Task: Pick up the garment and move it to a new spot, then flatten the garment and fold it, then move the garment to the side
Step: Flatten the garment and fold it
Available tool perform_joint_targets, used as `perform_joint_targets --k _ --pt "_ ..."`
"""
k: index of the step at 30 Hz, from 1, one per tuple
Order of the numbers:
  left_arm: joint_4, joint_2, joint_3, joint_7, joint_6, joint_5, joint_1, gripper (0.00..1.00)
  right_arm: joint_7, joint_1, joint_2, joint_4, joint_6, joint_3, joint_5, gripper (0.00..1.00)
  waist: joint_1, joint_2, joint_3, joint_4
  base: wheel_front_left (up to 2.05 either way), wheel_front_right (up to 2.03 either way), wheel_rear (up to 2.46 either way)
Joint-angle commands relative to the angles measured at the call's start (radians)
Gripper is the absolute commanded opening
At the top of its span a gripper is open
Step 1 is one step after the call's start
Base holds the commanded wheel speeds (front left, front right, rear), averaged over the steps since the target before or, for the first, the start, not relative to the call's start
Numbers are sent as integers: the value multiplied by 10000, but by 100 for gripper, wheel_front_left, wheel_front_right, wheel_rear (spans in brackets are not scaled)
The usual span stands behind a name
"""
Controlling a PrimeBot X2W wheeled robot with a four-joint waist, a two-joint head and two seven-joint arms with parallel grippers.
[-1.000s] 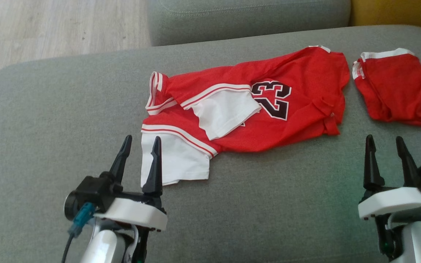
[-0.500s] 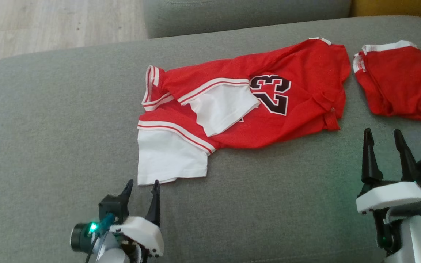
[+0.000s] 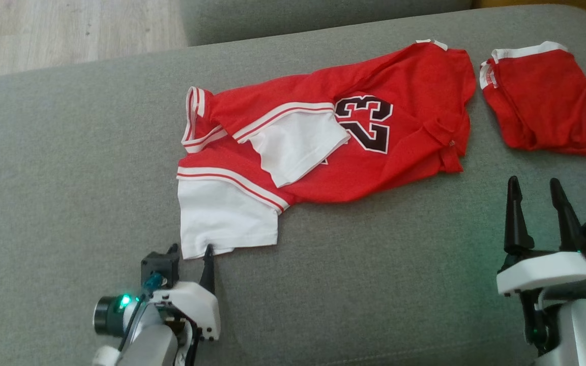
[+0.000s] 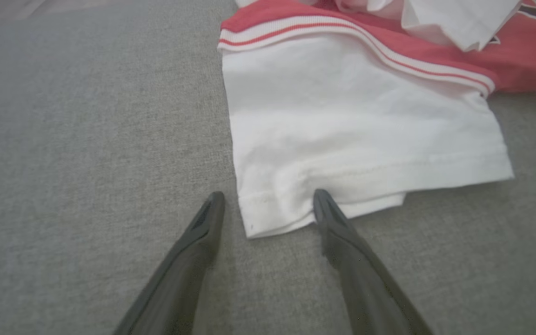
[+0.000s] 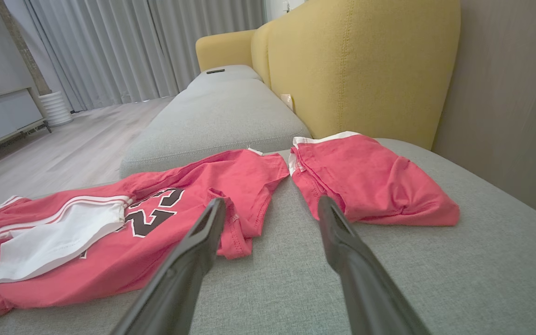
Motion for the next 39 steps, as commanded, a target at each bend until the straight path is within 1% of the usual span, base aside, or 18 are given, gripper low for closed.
perform_joint_targets --k 1,6,11,14,15,16,18,20,21,24,26,29,33,34,39 --pt "162 53 196 120 -11 -90 -200 100 -42 -465 -55 -392 67 220 41 100 0 0 7 2 0 0 0" --pt "576 53 7 69 -58 -286 -399 100 -26 -476 -55 -404 67 155 31 100 0 0 9 34 0 0 0" --pt "841 53 -132 8 -1 -448 -535 100 -8 -489 -55 -370 67 157 63 100 0 0 -17 56 0 0 0" --pt "1040 53 -276 -16 -137 -627 -586 100 4 -493 -55 -351 67 172 75 100 0 0 -37 45 0 0 0" --pt "1075 53 -319 -20 -169 -671 -601 74 11 -491 -55 -346 67 164 68 100 0 0 -43 46 0 0 0" --pt "1083 53 -360 -26 -189 -726 -617 0 20 -488 -55 -342 67 153 56 100 0 0 -47 51 0 0 0" --pt "1005 53 -427 -48 -240 -832 -650 0 54 -482 -55 -340 67 148 15 100 0 0 -49 73 0 0 0" --pt "658 53 -355 -87 -155 -905 -719 0 118 -511 -55 -324 67 175 -70 100 0 0 -54 133 0 0 0" --pt "311 53 -268 -99 -67 -889 -761 0 160 -543 -55 -312 67 220 -136 100 0 0 -44 184 0 0 0" --pt "-1321 76 151 -107 179 -629 -639 0 299 -667 -55 -245 67 433 -351 100 0 0 -6 381 0 0 0" --pt "-2341 87 395 -108 221 -401 -388 0 436 -770 -55 -82 67 607 -653 100 0 0 19 502 0 0 0" --pt "-3275 87 627 -110 186 -118 -14 0 626 -1055 -55 401 67 816 -1241 100 0 0 58 651 0 0 0" --pt "-3706 76 671 -111 -33 76 203 0 766 -1659 -55 1412 67 554 -2036 100 0 0 154 815 0 0 0" --pt "-3706 76 671 -111 -33 76 203 0 766 -1659 -55 1412 67 554 -2036 100 0 0 154 815 0 0 0" --pt "-3926 63 586 -111 -187 194 238 0 750 -2498 -55 2700 67 -212 -3237 100 0 0 312 1000 0 0 0"
